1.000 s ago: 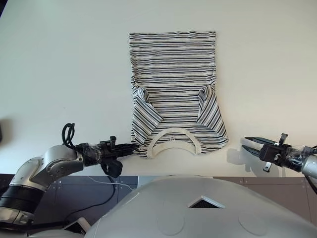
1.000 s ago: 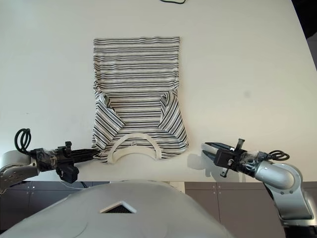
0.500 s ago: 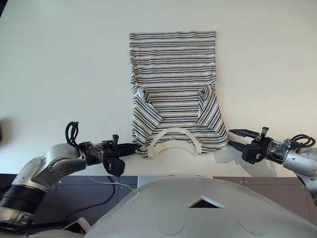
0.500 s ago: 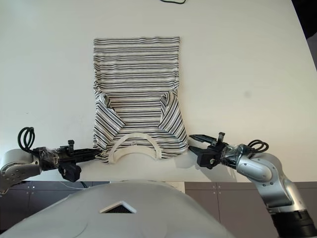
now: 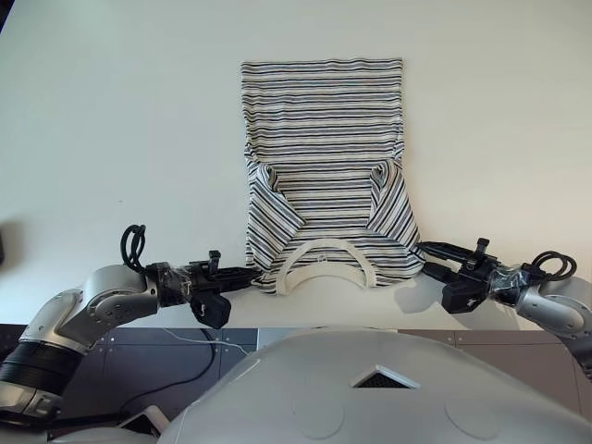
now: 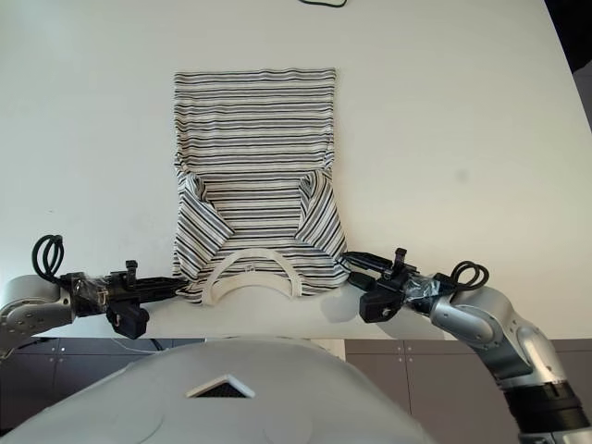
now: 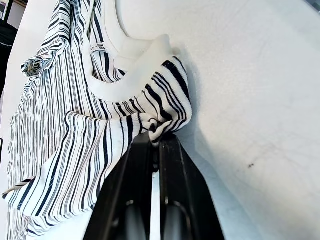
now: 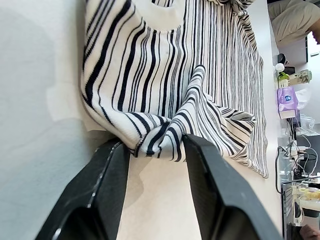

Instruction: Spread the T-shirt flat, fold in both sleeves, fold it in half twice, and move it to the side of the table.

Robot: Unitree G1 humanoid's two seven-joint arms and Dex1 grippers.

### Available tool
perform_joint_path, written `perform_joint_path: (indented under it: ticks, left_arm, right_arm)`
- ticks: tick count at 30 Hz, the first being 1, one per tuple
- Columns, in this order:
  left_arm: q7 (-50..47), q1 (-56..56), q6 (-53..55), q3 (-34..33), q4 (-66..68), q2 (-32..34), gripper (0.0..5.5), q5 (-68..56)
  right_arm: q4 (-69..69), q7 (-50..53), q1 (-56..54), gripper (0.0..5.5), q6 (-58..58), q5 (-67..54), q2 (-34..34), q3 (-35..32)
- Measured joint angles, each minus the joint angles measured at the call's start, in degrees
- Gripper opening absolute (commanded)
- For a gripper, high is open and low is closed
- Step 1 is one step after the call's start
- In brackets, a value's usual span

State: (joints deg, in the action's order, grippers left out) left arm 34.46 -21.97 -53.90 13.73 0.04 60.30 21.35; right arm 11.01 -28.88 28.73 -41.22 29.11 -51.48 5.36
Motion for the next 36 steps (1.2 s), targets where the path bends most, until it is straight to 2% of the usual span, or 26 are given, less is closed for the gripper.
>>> perform_joint_path:
  ticks: [14, 23, 30, 34, 36]
  left_arm:
    - [-0.30, 0.14, -0.82, 0.18, 0.94, 0.00, 0.10, 0.05]
    - [-0.29, 0.42, -1.08, 0.36, 1.16, 0.00, 0.10, 0.05]
    - [0.08, 2.40, -2.46, 1.86, 2.96, -0.07, 0.10, -1.59]
    - [4.60, 1.32, 4.58, 3.18, -0.07, 0.24, 0.10, -10.47]
    - [7.59, -1.62, 8.57, 3.33, -4.04, 2.80, 0.10, -17.43]
  right_arm:
    - [-3.96, 0.95, -5.63, 1.90, -2.69, 1.07, -1.70, 2.93]
    - [-4.46, 0.25, -5.63, 0.22, -2.35, 0.38, -3.19, 4.96]
    - [-4.25, -3.68, -6.07, 0.15, -0.38, -4.09, -3.93, 5.77]
    - [-1.61, -9.28, -5.15, 0.15, 3.50, -11.10, -6.84, 5.79]
    - [1.73, -12.75, -1.71, 0.15, 6.23, -15.42, -10.00, 4.09]
